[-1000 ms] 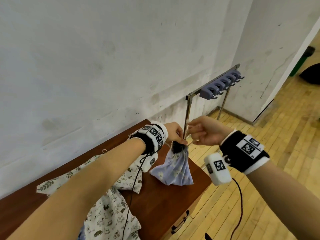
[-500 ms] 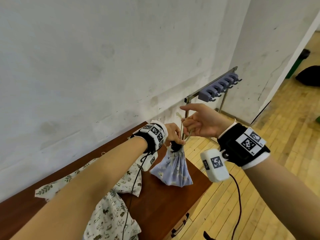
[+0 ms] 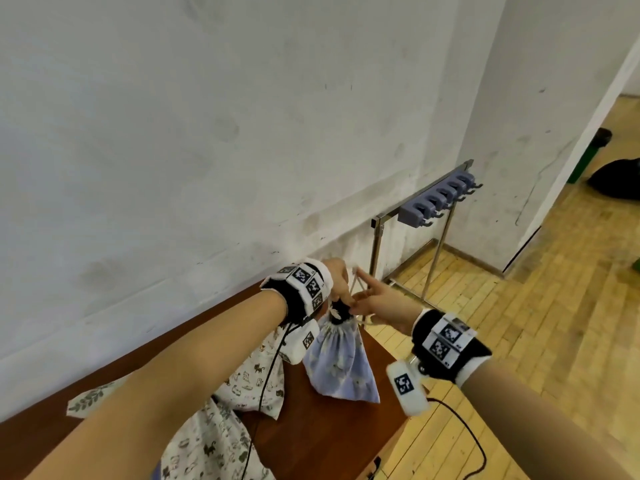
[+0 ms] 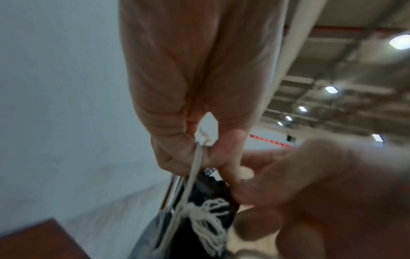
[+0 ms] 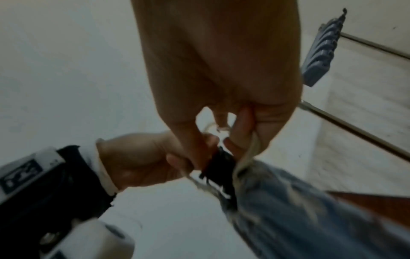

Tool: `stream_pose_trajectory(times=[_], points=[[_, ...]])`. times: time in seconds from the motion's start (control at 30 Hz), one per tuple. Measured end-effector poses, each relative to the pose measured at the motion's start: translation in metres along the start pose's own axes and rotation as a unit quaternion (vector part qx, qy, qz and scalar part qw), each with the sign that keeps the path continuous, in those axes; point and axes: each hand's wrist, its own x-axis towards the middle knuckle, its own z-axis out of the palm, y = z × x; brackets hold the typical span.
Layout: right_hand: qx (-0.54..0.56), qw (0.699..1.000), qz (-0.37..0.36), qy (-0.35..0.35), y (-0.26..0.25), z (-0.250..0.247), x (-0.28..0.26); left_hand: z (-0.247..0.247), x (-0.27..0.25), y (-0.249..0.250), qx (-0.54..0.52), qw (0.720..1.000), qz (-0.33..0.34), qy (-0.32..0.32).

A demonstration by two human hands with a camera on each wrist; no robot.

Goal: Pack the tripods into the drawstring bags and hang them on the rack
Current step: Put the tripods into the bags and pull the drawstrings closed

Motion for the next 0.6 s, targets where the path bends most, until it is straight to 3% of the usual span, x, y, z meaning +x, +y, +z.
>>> stream_pose_trajectory(times=[0.1, 0.2, 0.3, 0.5, 0.6], points=[[-0.004, 0.998, -0.042, 0.044, 0.009, 0.015, 0.010, -0.005, -0.007, -0.011, -0.146, 0.988, -0.028, -0.036], [-0.028, 0.994, -0.077, 0.072, 0.007, 0.021, 0.022, -0.010, -0.010, -0.020, -0.211, 0.977, -0.033, 0.001], [-0.070, 0.991, -0.085, 0.071, 0.006, 0.027, 0.037, -0.017, -0.012, -0.025, -0.314, 0.948, -0.047, 0.021], [-0.106, 0.991, -0.054, 0.056, 0.008, 0.026, 0.047, -0.041, -0.013, -0.026, -0.364, 0.926, -0.104, 0.010], [-0.115, 0.990, -0.048, 0.068, 0.005, 0.032, 0.054, -0.045, -0.009, -0.026, -0.312, 0.943, -0.111, 0.022]])
